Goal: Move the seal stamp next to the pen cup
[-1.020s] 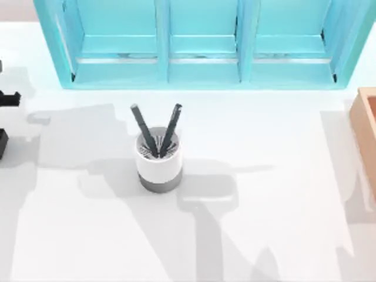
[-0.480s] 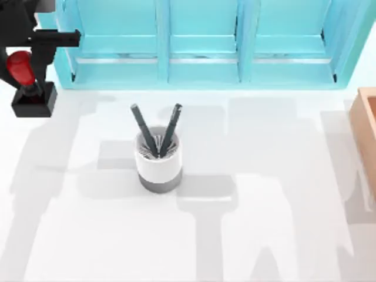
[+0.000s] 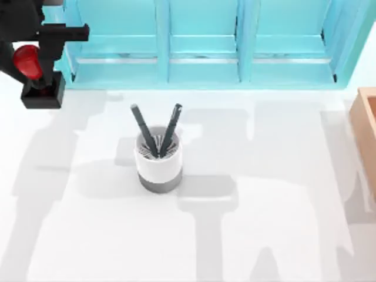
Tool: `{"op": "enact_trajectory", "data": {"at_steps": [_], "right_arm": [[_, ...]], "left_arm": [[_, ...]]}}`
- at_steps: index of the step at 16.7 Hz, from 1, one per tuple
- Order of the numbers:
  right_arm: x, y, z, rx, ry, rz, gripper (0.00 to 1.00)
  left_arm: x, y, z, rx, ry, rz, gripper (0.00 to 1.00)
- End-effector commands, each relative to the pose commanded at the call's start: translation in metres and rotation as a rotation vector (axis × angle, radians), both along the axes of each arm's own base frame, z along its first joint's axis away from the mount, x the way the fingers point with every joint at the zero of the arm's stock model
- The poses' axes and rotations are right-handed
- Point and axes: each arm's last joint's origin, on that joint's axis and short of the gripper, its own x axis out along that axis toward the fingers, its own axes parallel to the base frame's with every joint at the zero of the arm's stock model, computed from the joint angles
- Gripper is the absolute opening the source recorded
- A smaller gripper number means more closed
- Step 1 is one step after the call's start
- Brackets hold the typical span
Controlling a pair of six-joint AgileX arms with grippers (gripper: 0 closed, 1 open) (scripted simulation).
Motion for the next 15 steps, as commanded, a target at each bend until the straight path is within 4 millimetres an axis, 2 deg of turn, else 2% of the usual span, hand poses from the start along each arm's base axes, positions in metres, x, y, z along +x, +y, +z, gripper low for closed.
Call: {"op": "enact_trajectory", "data": {"at_steps": [3,7,9,11,15], "right_arm": [[0.000,0.000,0.000,0.000,0.000,0.000,1.00],[0.000,0.000,0.000,0.000,0.000,0.000,1.00],[0.000,0.000,0.000,0.000,0.000,0.000,1.00],[0.000,0.000,0.000,0.000,0.000,0.000,1.00],[0.000,0.000,0.000,0.000,0.000,0.000,1.00]], "left_arm": [[-0.020,-0.024,0.006,-0.001,-0.041,-0.004,0.00],[-0.062,-0.060,0.000,0.005,-0.063,-0.002,0.00],[-0.079,-0.071,0.002,-0.002,-0.093,0.001,0.00],[-0.085,-0.076,0.003,-0.006,-0.107,0.002,0.00],[-0.084,-0.074,0.002,-0.006,-0.103,0.004,0.00]]}}
